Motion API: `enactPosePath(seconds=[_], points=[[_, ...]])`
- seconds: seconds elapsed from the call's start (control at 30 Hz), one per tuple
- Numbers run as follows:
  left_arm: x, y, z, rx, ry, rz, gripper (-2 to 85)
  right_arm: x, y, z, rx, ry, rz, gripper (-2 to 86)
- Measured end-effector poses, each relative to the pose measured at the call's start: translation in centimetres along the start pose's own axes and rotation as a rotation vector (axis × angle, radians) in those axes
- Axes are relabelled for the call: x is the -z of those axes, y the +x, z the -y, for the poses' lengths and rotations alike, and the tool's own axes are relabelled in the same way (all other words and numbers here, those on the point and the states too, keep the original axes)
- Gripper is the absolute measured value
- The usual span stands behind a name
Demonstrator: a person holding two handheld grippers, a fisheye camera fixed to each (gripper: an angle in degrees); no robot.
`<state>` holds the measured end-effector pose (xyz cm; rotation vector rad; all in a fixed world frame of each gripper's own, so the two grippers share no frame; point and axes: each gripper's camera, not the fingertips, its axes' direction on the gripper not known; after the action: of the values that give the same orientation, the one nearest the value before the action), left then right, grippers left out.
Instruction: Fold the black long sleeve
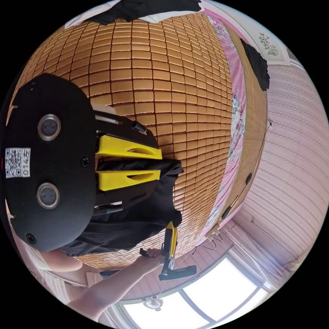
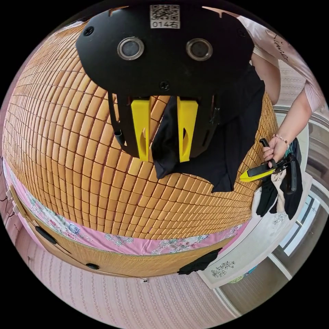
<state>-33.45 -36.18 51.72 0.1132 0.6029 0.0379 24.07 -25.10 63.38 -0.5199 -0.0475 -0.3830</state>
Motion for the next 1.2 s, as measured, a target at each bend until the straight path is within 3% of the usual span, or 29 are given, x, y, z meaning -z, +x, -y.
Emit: enactPosePath(seconds=[0.13,0.23,0.43,0.6,0.77,0.9,1.2], points=[[-2.1,-0.5,1.2,0.023,-0.111,0.008,4.2,1.7,2.8,0.2,-0.196,0.106,0.051,2.1],[-1.1,-1.3,1.1,0.12,-0.042,-0.006,0.0,3.4,4.7,-0.6,-0.298,0.188,0.168,1.6],[6.1,2.4,-0.7,-0.065,0.13,-0.033,-0.9,10.1,0.3,-4.5,0.0,0.274,0.104,1.3],[15.1,5.1,-9.9,-0.214,0.246,-0.217,-1.0,17.1,-4.7,-14.9,0.216,0.4,0.128,1.4],[16.6,6.5,-24.6,-0.19,0.086,-0.321,-0.9,15.9,-9.6,-30.0,0.206,0.195,0.22,2.4],[15.1,7.0,-33.6,-0.024,-0.079,-0.205,-0.6,11.1,-11.2,-36.8,0.042,-0.031,0.192,5.3],[13.4,14.0,-35.5,0.0,-0.141,-0.117,5.4,12.2,-14.5,-37.5,-0.176,0.033,0.097,8.7]])
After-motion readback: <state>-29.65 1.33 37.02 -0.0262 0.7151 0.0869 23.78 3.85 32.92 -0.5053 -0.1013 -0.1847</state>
